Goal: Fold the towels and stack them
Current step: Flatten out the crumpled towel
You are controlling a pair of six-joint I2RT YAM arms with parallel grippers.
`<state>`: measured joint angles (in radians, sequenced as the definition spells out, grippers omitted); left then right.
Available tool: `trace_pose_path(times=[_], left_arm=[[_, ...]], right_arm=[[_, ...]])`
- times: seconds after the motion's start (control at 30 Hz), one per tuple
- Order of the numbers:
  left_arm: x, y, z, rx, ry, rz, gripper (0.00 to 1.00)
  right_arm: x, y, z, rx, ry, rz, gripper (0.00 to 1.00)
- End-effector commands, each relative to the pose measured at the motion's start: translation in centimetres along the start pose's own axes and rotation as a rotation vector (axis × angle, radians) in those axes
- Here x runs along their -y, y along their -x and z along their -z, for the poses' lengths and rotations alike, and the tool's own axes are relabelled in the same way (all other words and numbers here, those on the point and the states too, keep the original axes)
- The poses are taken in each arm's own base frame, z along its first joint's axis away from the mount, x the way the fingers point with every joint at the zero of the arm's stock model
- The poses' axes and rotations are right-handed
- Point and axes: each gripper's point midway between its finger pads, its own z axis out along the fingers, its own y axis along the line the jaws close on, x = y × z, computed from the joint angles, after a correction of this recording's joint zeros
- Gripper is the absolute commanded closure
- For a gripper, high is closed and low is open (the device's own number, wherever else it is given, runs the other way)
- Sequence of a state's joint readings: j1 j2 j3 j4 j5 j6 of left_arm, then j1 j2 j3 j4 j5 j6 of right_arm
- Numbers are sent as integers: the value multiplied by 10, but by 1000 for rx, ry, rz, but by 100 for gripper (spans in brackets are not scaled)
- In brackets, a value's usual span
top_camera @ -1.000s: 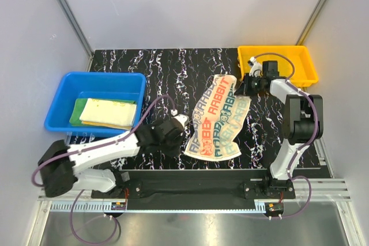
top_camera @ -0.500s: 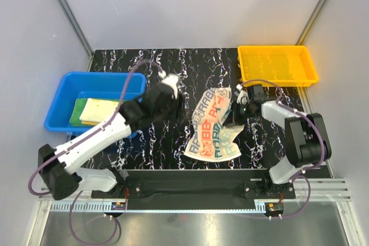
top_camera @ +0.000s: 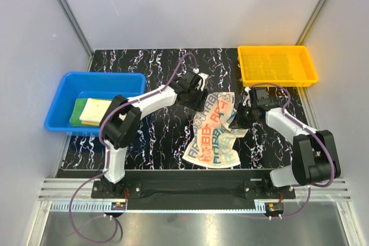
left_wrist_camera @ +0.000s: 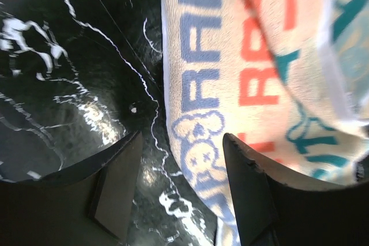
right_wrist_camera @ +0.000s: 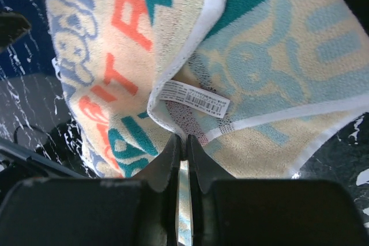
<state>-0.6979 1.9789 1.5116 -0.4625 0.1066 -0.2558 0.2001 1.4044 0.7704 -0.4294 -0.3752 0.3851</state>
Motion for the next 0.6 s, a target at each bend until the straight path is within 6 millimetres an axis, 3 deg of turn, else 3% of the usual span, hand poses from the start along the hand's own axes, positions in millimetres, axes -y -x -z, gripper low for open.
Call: trace_pose_path(times=[0.0, 0.07, 0.3, 0.5, 0.53, 0.57], left_arm=[[4, 16, -7, 52, -22, -33, 36], [-6, 6, -19, 16, 19, -37, 36], [-7, -11, -37, -1, -12, -45, 37], [-4, -32, -51, -71, -41, -10, 58], [-2, -34, -48, -83, -56, -4, 64], [-1, -37, -47, -89, -59, 5, 82]], right_arm=[[5, 22, 0, 53, -69, -10, 100], [4, 26, -2, 63, -65, -3, 100], [2, 27, -12, 61, -28, 3, 100], [1, 35, -15, 75, -32, -4, 100], [4, 35, -15, 72, -51, -4, 100], [4, 41, -15, 79, -65, -1, 100]])
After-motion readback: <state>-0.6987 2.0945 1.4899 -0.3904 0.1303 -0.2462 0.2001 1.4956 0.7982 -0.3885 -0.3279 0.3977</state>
